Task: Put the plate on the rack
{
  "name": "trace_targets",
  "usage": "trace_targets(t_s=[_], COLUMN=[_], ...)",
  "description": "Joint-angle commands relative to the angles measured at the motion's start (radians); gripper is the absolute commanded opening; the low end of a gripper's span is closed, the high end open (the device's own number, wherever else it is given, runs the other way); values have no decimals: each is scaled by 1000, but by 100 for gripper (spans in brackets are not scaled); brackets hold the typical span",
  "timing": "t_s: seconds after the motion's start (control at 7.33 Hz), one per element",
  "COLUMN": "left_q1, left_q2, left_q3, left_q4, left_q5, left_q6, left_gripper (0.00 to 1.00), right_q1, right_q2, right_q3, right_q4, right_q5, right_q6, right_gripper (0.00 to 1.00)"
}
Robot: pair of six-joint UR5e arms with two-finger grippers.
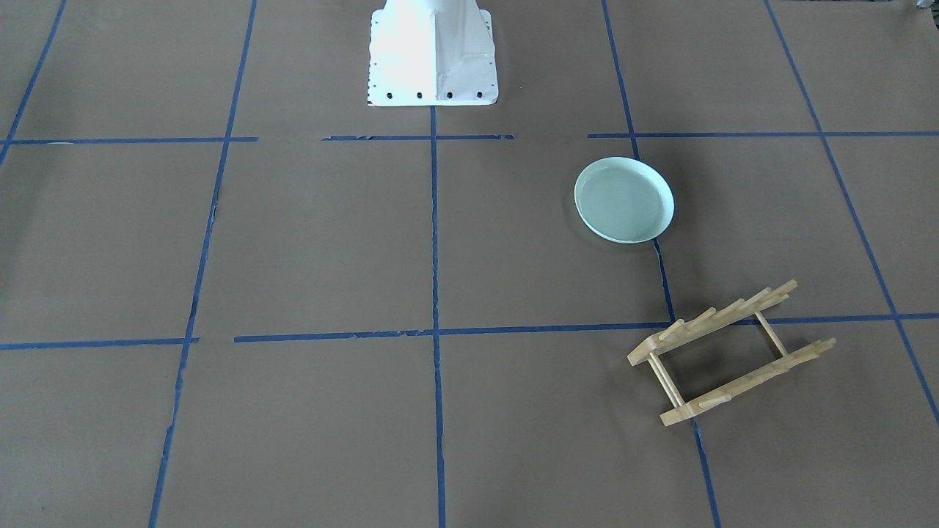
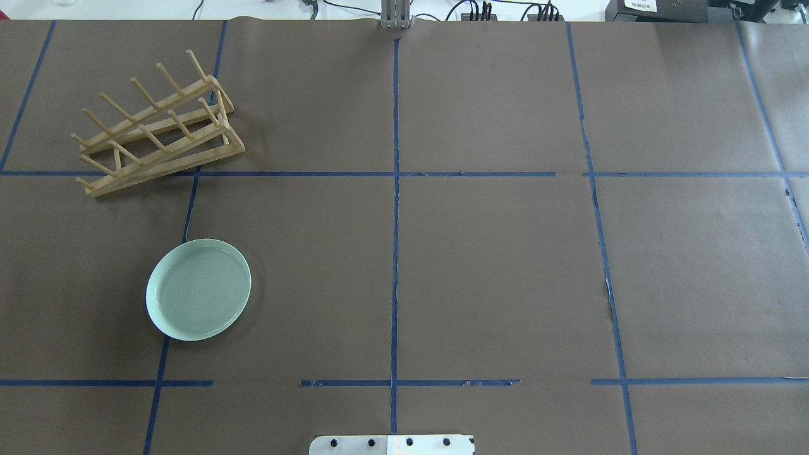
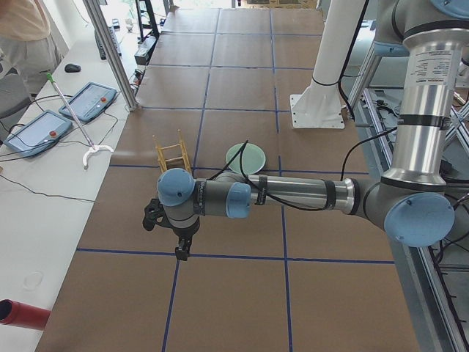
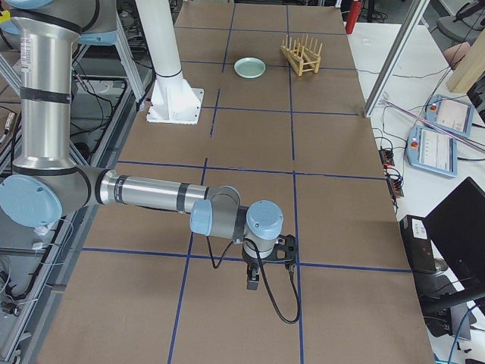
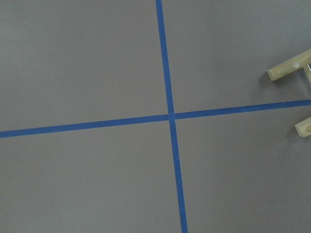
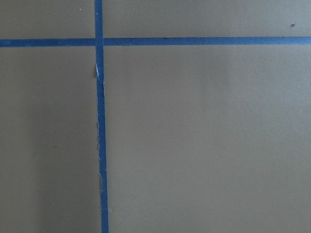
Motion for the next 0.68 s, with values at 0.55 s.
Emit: trace_targets(t_s=[0.55], left_q1=[-17], left_q2=[-57], left_q3=[-55], left_q4=[168], left_q5=[16], left_q6=[38], left_gripper=[100], right_q1=[0], right_q2=[0], right_q3=[0], right_q4=[-1], right_q5=[0], right_q6=[0], right_gripper=[100])
